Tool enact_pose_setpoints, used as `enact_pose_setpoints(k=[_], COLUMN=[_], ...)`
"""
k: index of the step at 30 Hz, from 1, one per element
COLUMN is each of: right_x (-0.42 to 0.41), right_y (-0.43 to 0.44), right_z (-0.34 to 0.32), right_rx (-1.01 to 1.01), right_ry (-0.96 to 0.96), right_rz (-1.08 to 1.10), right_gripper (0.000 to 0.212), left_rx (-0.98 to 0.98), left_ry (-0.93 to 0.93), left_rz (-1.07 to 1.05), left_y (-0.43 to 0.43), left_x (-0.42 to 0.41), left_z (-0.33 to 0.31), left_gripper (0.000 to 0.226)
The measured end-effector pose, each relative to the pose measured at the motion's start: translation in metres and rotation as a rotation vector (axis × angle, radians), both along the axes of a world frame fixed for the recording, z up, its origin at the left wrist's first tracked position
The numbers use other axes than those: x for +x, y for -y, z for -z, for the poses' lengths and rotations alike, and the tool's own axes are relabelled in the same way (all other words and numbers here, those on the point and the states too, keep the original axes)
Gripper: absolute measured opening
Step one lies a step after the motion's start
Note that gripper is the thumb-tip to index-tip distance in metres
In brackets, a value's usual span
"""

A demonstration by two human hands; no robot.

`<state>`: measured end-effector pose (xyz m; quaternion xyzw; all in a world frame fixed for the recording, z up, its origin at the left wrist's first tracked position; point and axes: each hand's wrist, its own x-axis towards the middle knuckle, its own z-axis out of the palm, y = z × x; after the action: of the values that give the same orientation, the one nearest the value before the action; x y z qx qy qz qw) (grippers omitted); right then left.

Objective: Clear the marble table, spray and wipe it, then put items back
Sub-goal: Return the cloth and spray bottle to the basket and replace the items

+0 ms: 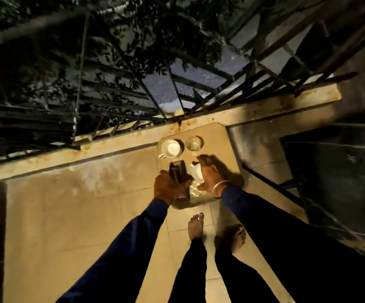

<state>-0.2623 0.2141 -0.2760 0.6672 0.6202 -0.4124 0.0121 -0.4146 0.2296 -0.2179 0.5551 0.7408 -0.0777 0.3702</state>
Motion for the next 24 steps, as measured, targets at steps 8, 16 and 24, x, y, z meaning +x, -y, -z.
enact_pose_setpoints(k=[8,16,24], right_x=[-0.005,0.029,0.119], right_y=[-0.003,0.073,0.195], right_z=[0.011,-0.122,-0.276], right_rx=[0.154,0.211,0.539], right_ry=[0.170,0.025,0.114], right_rz=[0.018,0.460,0.675], right_gripper=[0.078,0.079,0.051], left_rx=[0.032,0.222,0.436], left_ry=[-0.030,0.069,0.177], left_rz=[-0.012,0.273,0.783], left_y=[-0.004,0.020,0.086], left_x=[0.005,0.027,0.130], left_z=[0.034,-0.100,-0.251], left_gripper=[0.055,0.040,0.035])
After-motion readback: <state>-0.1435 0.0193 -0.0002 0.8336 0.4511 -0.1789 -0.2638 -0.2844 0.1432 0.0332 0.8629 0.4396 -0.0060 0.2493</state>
